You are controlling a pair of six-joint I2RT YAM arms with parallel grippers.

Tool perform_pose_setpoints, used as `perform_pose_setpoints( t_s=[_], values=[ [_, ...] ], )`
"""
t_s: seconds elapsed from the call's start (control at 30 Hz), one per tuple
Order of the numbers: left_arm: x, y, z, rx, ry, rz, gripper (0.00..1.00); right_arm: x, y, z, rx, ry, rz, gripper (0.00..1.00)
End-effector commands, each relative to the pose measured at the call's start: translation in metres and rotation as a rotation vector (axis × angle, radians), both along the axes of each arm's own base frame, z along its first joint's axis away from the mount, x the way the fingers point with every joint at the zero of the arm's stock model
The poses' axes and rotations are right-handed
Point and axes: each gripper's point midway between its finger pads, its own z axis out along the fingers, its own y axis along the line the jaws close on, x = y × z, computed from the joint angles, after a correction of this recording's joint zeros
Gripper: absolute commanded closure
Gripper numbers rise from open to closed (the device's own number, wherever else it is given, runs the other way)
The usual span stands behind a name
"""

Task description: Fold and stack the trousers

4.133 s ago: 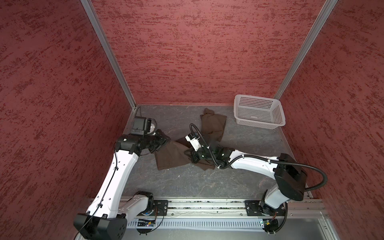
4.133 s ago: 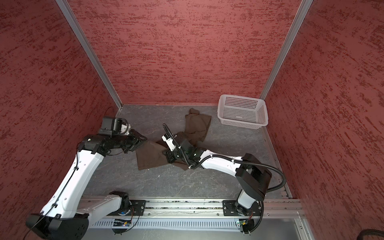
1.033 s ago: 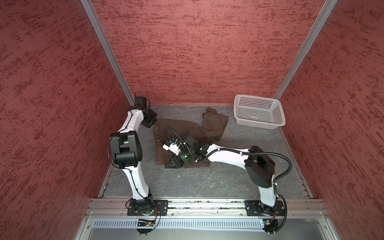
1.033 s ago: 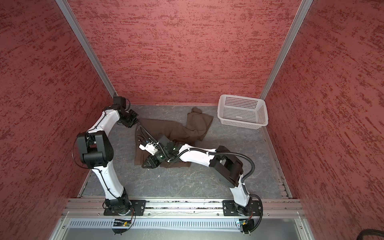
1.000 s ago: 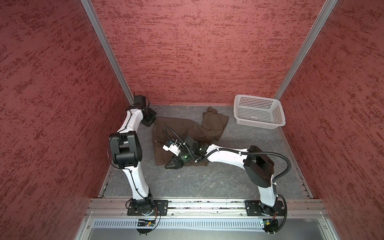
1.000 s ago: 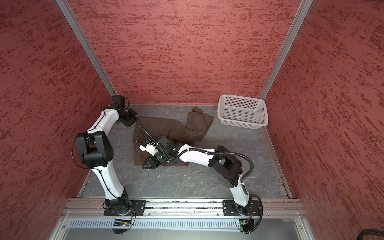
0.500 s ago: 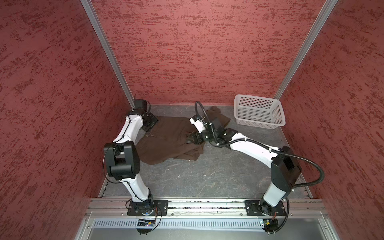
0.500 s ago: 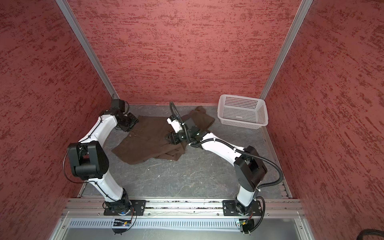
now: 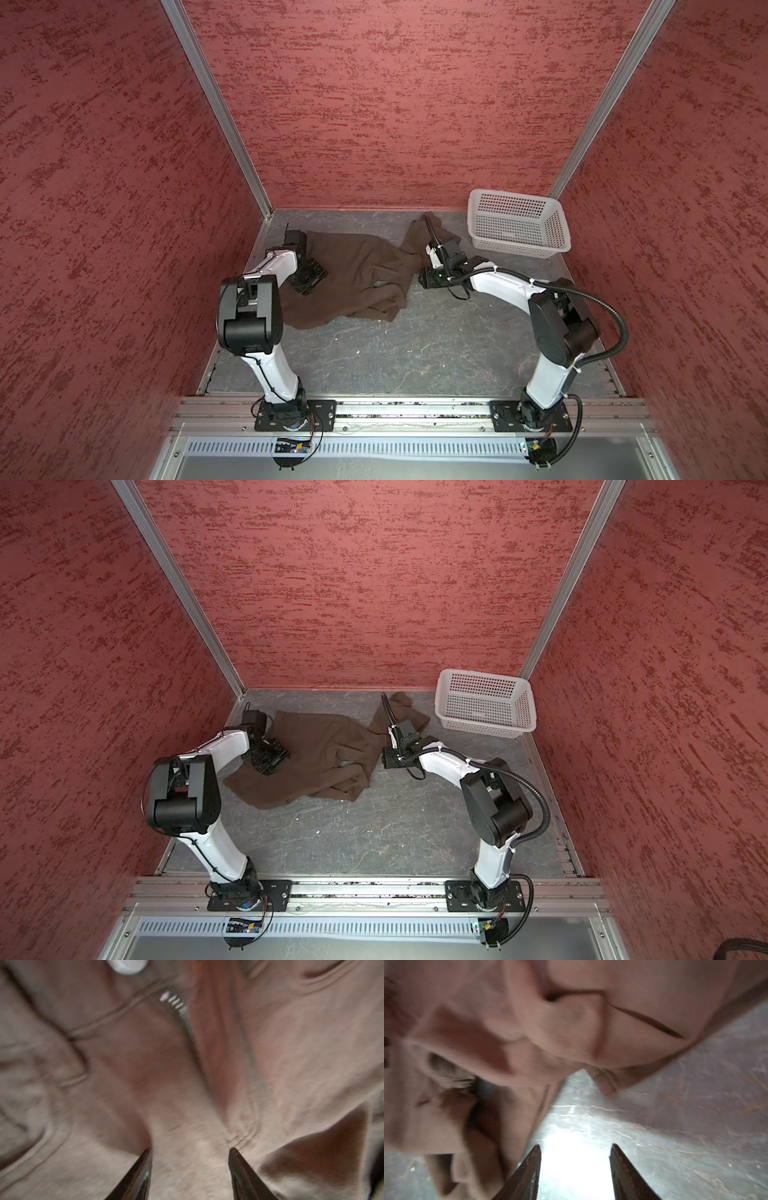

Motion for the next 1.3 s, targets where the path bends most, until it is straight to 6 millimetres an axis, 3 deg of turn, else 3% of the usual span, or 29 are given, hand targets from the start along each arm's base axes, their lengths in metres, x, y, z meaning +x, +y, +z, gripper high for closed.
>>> perform_pose_setpoints(
  t_s=[0.0, 0.1, 0.23, 0.37, 0.5, 0.53, 0.6, 0.67, 0.73, 0.9, 1.07, 1.27],
  values=[
    [0.042, -0.012, 0.020, -0.021, -0.114, -0.018, 0.40, 0.009, -0.022, -0.015, -0.051, 0.020, -0.102, 0.45],
    [0.067, -0.022, 0.027, -0.027, -0.146, -0.039, 0.37, 0.019, -0.024, -0.023, -0.056, 0.034, -0.132, 0.45],
    [0.085, -0.027, 0.021, -0.043, -0.150, -0.034, 0.36, 0.035, -0.023, -0.031, -0.077, 0.046, -0.164, 0.46],
    [0.094, -0.027, 0.004, -0.047, -0.124, -0.029, 0.38, 0.048, -0.018, -0.028, -0.054, 0.031, -0.191, 0.51],
    [0.090, -0.019, -0.013, -0.040, -0.091, -0.016, 0.45, 0.058, -0.012, -0.034, -0.022, 0.027, -0.195, 0.54],
    [0.088, -0.017, -0.017, -0.040, -0.082, -0.009, 0.46, 0.060, -0.011, -0.038, -0.014, 0.034, -0.196, 0.57],
    [0.082, -0.010, -0.024, -0.040, -0.062, 0.004, 0.51, 0.064, -0.009, -0.046, -0.003, 0.049, -0.204, 0.81],
    [0.075, -0.001, -0.028, -0.027, -0.043, 0.020, 0.55, 0.066, -0.008, -0.047, 0.006, 0.049, -0.215, 0.99],
    [0.064, 0.015, -0.031, -0.002, -0.020, 0.054, 0.59, 0.069, -0.011, -0.040, 0.003, 0.025, -0.228, 1.00],
    [0.020, 0.063, -0.046, -0.007, 0.030, 0.221, 0.68, 0.070, -0.045, 0.009, -0.101, -0.076, -0.250, 1.00],
    [-0.022, 0.099, -0.055, -0.017, 0.072, 0.353, 0.73, 0.053, -0.106, 0.094, -0.199, -0.219, -0.336, 1.00],
    [-0.040, 0.122, -0.041, 0.013, 0.043, 0.437, 0.75, 0.013, -0.169, 0.193, -0.155, -0.357, -0.492, 1.00]
  ],
)
